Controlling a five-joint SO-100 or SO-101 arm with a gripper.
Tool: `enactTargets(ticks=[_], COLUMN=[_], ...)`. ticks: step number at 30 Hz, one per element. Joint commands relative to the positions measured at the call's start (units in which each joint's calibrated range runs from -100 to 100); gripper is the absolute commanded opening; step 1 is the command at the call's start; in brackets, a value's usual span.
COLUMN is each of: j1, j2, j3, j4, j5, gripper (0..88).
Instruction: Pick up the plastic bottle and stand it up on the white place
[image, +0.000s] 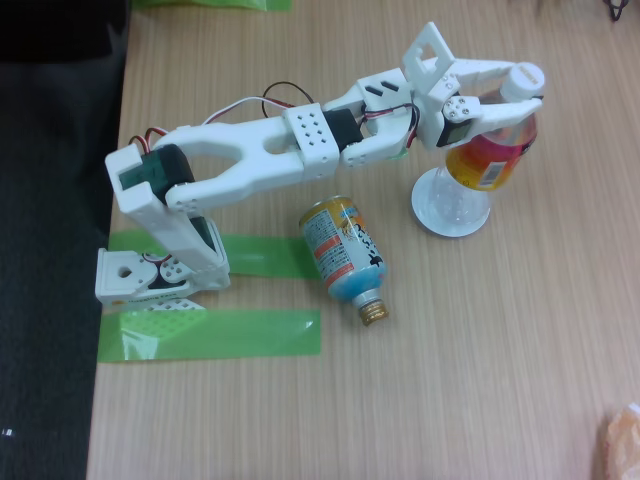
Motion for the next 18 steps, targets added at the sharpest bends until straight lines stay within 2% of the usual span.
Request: enactTargets(ticks=[1, 18], j1=[-0.46, -2.24], j2=[-1.03, -0.27], j3=[-3.03, -1.58], j4=[-0.59, -0.51], j5=[0.23, 0.23], gripper=[8.0, 8.0])
